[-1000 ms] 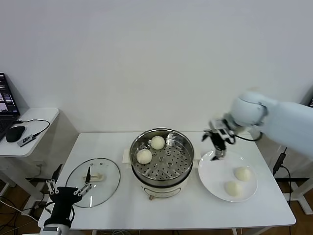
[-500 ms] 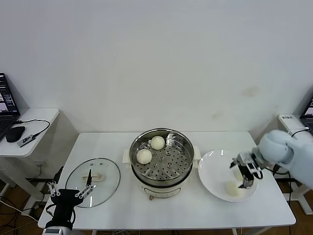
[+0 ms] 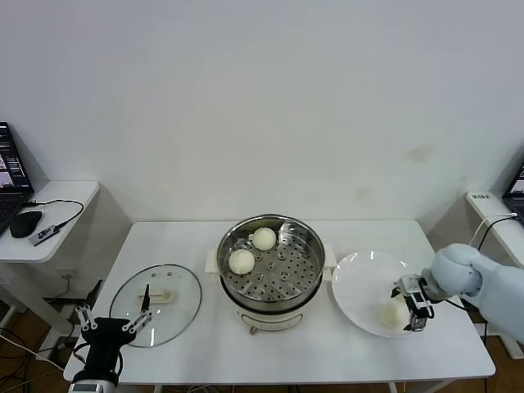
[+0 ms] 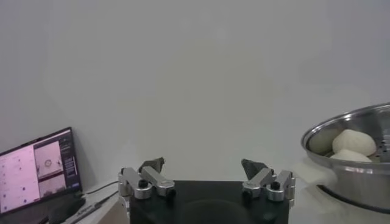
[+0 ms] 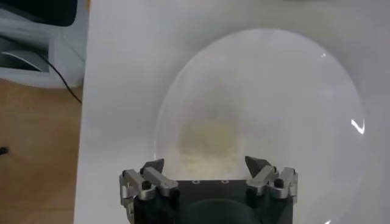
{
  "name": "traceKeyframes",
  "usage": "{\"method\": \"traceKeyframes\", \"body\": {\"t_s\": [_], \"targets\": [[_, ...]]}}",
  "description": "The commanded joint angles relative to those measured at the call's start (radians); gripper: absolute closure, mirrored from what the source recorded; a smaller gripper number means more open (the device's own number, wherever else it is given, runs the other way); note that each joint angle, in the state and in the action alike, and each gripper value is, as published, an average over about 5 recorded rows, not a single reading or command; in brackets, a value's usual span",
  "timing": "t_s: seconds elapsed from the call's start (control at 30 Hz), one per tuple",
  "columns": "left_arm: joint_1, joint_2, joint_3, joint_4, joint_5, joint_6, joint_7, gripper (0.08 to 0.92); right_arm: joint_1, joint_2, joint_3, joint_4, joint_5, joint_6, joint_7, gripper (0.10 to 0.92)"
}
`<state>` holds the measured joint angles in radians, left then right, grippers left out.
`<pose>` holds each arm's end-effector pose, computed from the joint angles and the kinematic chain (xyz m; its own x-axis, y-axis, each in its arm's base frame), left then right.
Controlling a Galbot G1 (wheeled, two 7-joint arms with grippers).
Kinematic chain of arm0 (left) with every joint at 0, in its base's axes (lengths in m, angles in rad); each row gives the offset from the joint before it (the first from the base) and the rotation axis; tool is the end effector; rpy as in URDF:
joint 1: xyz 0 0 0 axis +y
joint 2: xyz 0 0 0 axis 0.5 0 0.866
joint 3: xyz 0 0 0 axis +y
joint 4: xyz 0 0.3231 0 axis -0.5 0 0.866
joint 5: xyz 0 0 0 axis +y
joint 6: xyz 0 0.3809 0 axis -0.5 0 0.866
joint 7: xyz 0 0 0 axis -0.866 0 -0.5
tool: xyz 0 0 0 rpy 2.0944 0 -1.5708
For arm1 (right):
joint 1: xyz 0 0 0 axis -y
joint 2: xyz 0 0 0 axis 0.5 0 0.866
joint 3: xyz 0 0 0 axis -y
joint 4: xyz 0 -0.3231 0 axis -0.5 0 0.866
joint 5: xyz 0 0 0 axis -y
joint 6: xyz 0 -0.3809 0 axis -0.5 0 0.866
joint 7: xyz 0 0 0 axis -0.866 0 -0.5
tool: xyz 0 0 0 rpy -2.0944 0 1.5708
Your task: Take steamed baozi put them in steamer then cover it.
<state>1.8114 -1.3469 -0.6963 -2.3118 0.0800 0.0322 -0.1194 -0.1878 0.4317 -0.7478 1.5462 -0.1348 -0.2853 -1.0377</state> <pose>0.1628 0.0617 -0.2303 -0.9953 -0.0966 -0.0047 -0.0920 0.9304 0.3547 0.4290 -0.1497 -0.2215 -0.1432 -0.0507 0.9884 -0.9852 -0.0879 -0.1472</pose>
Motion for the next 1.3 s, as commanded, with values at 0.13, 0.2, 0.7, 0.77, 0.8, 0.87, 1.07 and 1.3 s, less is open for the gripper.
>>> {"method": "traceKeyframes", "body": {"t_s": [0.13,0.2,0.7,0.77,0.8,0.87,1.07,1.3], "targets": [[-0.004,0.001,-0.005,0.007,-0.002,0.000,0.000,0.177,-0.052,0.061,0.033,-0.072,-0.026,-0.006,0.015,0.248],[-0.006,0.002,-0.006,0.009,-0.002,0.001,0.000,0.177,-0.051,0.066,0.031,-0.073,-0.024,-0.009,0.014,0.270],[-0.007,0.002,-0.007,0.008,-0.004,0.001,-0.002,0.177,0.066,0.034,-0.015,-0.041,0.028,-0.023,-0.050,0.434],[-0.007,0.003,-0.008,0.009,-0.005,0.001,-0.002,0.177,0.127,0.022,-0.042,-0.030,0.052,-0.024,-0.066,0.439],[-0.006,0.004,-0.009,0.008,-0.005,0.000,-0.002,0.177,0.156,0.017,-0.051,-0.025,0.064,-0.025,-0.072,0.439],[-0.006,0.004,-0.009,0.007,-0.006,0.000,-0.002,0.177,0.217,0.010,-0.059,-0.018,0.089,-0.025,-0.081,0.440],[-0.006,0.008,-0.005,0.003,-0.008,0.000,-0.002,0.177,0.405,0.011,-0.078,0.002,0.181,-0.044,-0.099,0.440],[-0.002,0.008,-0.001,-0.004,-0.007,-0.001,-0.002,0.177,0.733,0.086,-0.286,0.028,0.288,-0.056,-0.082,0.440]]}}
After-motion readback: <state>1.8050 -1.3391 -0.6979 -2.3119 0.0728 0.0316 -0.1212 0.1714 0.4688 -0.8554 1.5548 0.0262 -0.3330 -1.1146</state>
